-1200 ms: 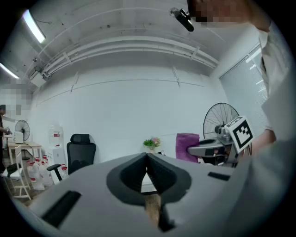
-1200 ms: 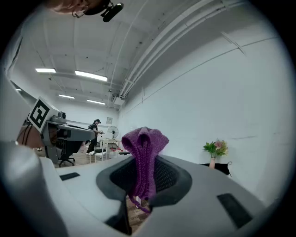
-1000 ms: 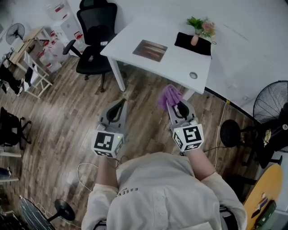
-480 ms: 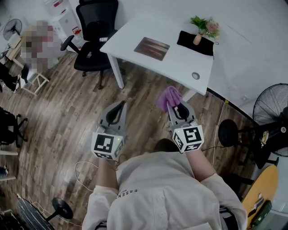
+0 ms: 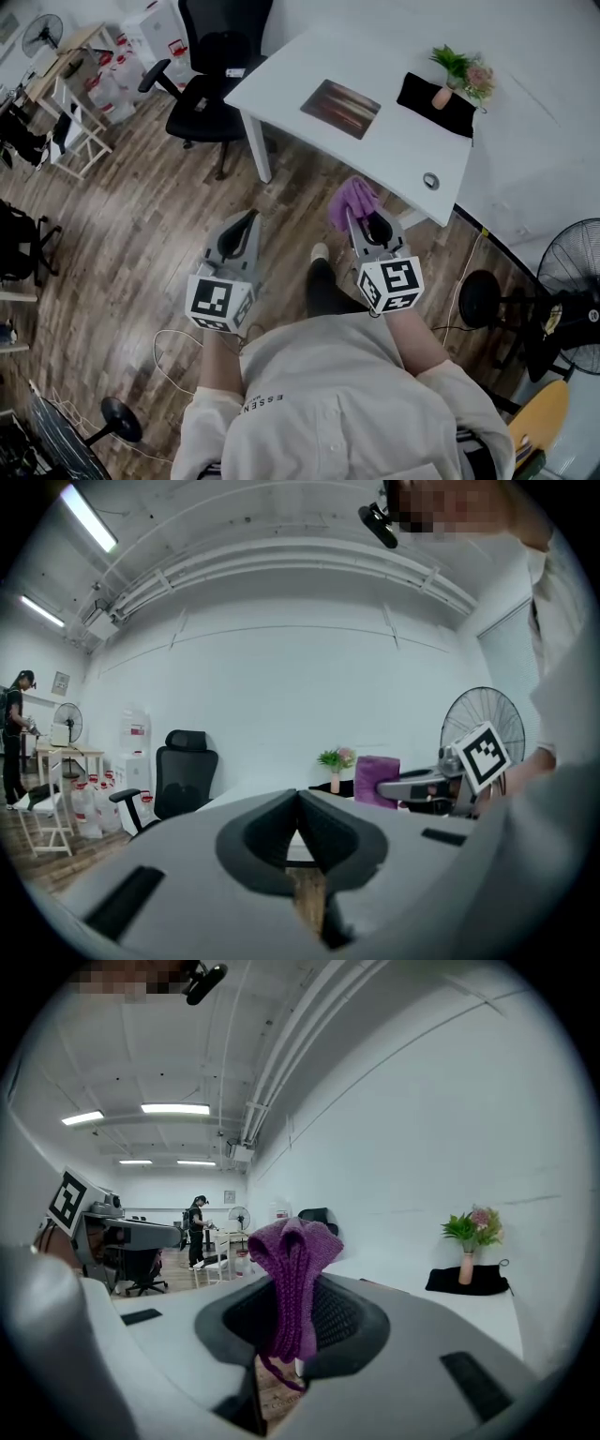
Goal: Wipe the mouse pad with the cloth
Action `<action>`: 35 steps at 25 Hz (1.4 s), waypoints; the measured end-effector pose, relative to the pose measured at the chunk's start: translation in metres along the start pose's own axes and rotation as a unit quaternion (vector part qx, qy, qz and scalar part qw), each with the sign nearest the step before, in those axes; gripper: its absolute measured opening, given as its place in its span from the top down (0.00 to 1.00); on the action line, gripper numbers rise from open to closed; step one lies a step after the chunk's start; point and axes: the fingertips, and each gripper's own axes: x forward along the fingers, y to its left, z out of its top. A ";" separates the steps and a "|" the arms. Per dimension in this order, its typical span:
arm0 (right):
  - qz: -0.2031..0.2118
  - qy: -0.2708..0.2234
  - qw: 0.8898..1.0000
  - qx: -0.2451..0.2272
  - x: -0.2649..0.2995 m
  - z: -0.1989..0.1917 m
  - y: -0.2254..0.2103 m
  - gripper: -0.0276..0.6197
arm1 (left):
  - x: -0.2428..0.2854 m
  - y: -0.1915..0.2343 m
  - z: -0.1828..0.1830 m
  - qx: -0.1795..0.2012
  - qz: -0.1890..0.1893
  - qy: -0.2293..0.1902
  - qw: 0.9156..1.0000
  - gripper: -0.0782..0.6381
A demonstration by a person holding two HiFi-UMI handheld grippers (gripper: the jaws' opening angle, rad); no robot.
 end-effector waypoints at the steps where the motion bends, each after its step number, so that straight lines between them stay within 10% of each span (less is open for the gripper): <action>1: 0.004 0.000 1.000 -0.002 0.014 0.002 -0.006 0.82 | 0.012 0.007 0.000 0.000 0.003 0.001 1.000 0.89; 18: -0.001 0.038 0.999 0.021 0.233 0.028 -0.179 0.82 | 0.280 0.098 0.032 0.011 -0.027 0.024 0.999 0.89; 35: -0.078 0.142 0.985 0.061 0.358 -0.007 -0.250 0.82 | 0.458 0.155 0.017 0.017 -0.169 0.053 0.984 0.89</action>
